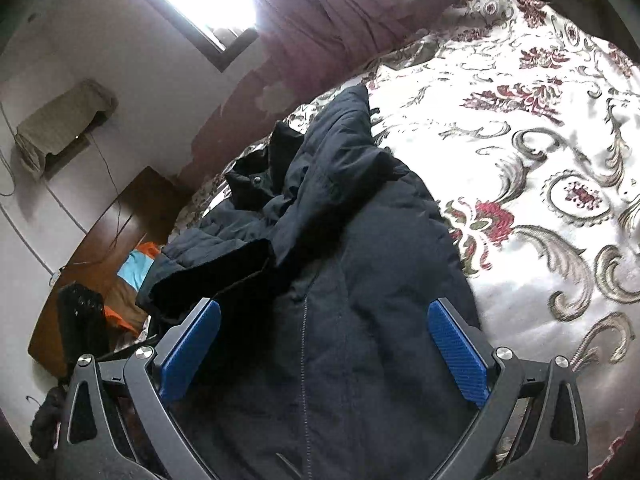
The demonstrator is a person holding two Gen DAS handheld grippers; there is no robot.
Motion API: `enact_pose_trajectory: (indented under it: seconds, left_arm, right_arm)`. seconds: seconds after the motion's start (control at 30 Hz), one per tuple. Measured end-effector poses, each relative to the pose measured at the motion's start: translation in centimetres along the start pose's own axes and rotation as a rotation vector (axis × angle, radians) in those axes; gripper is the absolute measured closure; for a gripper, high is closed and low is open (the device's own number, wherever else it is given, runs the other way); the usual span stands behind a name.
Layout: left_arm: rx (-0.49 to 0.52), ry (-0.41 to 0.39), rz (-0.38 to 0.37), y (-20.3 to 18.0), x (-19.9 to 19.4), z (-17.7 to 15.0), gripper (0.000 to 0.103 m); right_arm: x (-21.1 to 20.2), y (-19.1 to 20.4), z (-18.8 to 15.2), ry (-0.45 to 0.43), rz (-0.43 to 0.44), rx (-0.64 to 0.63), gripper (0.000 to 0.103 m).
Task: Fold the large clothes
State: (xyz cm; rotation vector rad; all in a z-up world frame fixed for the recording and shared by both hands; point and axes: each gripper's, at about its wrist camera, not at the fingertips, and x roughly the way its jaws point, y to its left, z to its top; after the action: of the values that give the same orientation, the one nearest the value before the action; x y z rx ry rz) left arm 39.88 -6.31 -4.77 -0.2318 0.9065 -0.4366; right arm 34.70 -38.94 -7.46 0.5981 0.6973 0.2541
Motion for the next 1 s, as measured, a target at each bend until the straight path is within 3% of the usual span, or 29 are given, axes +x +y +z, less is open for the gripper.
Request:
enact_pose_trajectory:
  seconds: [0.03, 0.07, 0.13, 0.17, 0.27, 0.37, 0.5, 0.57, 0.67, 0.7, 0.77, 0.83, 0.87, 1.0]
  left_arm:
    - [0.006, 0.0, -0.018, 0.2, -0.4, -0.2, 0.082]
    - [0.005, 0.005, -0.035, 0.1, -0.5, -0.1, 0.072]
    - [-0.011, -0.002, -0.093, 0.3, -1.5, -0.3, 0.04]
    - [-0.023, -0.01, -0.124, 0.3, -1.8, -0.6, 0.001]
    - [-0.057, -0.052, -0.162, 0.9, -2.7, -1.1, 0.0]
    - [-0.076, -0.069, -0.124, 1.7, -3.9, -1.6, 0.0]
    - [-0.101, -0.107, 0.065, 4.4, -6.5, -2.4, 0.0]
    - [-0.152, -0.133, 0.162, 6.8, -8.0, -2.6, 0.0]
    - [-0.253, -0.178, 0.305, 11.0, -10.2, -2.5, 0.0]
    - [-0.287, -0.187, 0.339, 12.2, -10.7, -2.4, 0.0]
    - [-0.366, -0.208, 0.371, 14.9, -12.0, -2.2, 0.0]
    - [-0.408, -0.221, 0.37, 16.5, -12.7, -1.8, 0.0]
    - [-0.412, -0.226, 0.377, 16.9, -12.9, -1.5, 0.0]
    - [-0.345, -0.232, 0.422, 17.2, -13.2, -0.3, 0.0]
  right_arm:
    - [0.4, 0.1, 0.0, 0.012, 0.01, 0.01, 0.001]
    - [0.5, 0.1, 0.0, 0.016, 0.018, 0.017, 0.001]
    - [0.7, 0.4, -0.3, 0.023, 0.026, 0.028, 0.001]
    - [0.8, 0.5, -0.3, 0.03, 0.033, 0.03, 0.001]
    - [1.3, 1.3, -0.5, 0.066, 0.051, 0.024, 0.001]
    - [2.0, 2.5, -0.8, 0.098, 0.023, -0.032, 0.001]
    - [4.1, 5.0, -1.2, 0.135, -0.158, -0.184, 0.001]
    - [5.0, 6.1, -1.3, 0.135, -0.203, -0.227, 0.004]
    - [6.9, 8.0, -1.2, 0.154, -0.193, -0.279, 0.044]
    - [7.5, 8.4, -1.0, 0.16, -0.202, -0.281, 0.047]
    - [8.3, 9.1, -0.6, 0.167, -0.193, -0.291, 0.074]
    - [7.9, 10.2, 0.1, 0.12, -0.211, -0.337, 0.089]
    - [7.2, 10.8, 0.4, 0.089, -0.22, -0.375, 0.095]
    - [5.0, 12.5, 2.9, -0.055, -0.319, -0.498, 0.095]
